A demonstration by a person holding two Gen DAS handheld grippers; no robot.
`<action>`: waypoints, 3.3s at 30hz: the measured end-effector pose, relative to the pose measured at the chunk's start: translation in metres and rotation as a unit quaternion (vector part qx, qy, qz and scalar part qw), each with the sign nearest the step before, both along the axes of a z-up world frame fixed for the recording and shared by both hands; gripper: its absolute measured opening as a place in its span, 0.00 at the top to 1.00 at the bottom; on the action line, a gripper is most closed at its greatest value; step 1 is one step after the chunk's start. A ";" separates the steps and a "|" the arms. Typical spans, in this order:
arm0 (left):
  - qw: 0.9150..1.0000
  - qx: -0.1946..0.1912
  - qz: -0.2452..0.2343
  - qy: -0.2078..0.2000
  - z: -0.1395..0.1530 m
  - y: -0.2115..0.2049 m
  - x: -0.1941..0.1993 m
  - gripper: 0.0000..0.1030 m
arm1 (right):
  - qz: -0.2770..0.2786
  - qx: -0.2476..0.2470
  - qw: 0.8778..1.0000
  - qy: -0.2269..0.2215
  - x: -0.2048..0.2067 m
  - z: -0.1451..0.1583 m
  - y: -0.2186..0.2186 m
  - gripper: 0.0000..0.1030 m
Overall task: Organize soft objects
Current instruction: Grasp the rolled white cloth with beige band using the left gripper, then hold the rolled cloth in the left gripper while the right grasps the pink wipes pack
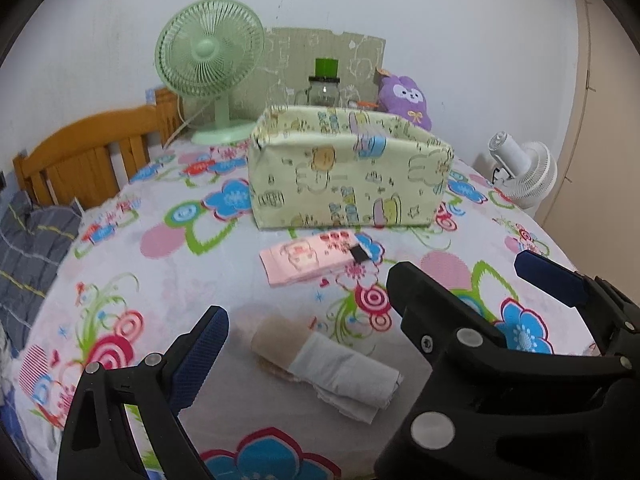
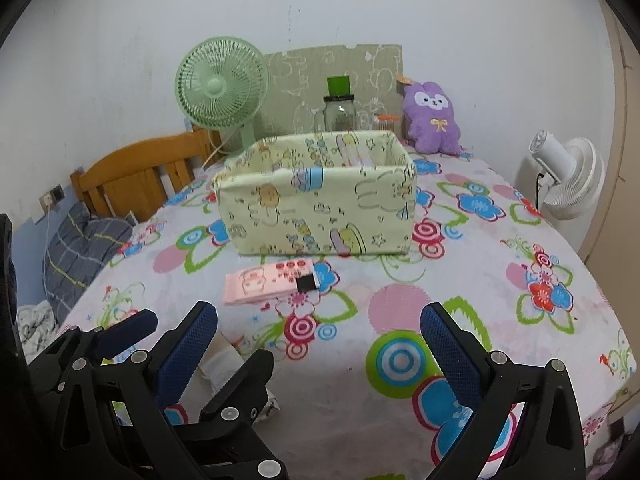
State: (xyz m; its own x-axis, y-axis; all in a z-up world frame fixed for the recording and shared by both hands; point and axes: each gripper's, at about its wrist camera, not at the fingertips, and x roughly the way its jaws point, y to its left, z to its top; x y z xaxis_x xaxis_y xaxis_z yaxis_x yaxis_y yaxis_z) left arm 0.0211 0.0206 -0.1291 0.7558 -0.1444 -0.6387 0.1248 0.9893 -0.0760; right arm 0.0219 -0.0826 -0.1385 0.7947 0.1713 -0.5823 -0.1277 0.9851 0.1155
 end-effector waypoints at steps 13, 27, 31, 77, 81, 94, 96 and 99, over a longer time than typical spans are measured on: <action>0.999 -0.002 0.022 0.042 -0.029 -0.002 0.010 0.28 | -0.001 -0.011 0.999 0.049 0.016 -0.031 -0.002 0.00; 0.999 0.013 0.029 0.035 -0.026 -0.003 0.015 0.68 | 0.007 -0.009 0.998 0.054 0.025 -0.034 0.001 0.00; 0.999 0.020 0.030 0.027 -0.021 -0.002 0.015 0.68 | 0.011 -0.009 0.999 0.050 0.027 -0.031 0.005 0.00; 0.995 0.089 0.032 0.042 -0.020 0.053 0.095 0.68 | -0.005 0.007 0.993 0.120 0.099 -0.031 0.055 0.15; 0.994 0.092 0.021 0.048 -0.024 0.051 0.094 0.68 | -0.009 0.016 0.990 0.140 0.103 -0.039 0.055 0.20; 0.997 0.063 0.008 0.048 -0.025 0.053 0.090 0.68 | -0.019 -0.001 0.989 0.149 0.121 -0.048 0.071 0.20; 0.997 0.062 0.008 0.049 -0.025 0.054 0.091 0.67 | -0.024 -0.009 0.989 0.148 0.122 -0.048 0.074 0.20; 0.997 0.058 0.012 0.050 -0.026 0.056 0.092 0.66 | -0.031 -0.013 0.988 0.148 0.124 -0.048 0.076 0.21</action>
State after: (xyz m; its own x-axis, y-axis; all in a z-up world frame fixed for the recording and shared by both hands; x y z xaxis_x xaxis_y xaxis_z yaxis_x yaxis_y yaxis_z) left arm 0.1135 0.0771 -0.1549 0.6900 -0.0484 -0.7222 0.0988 0.9947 0.0277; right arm 0.1458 -0.0068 -0.1861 0.5968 0.1100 -0.7948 -0.0314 0.9930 0.1138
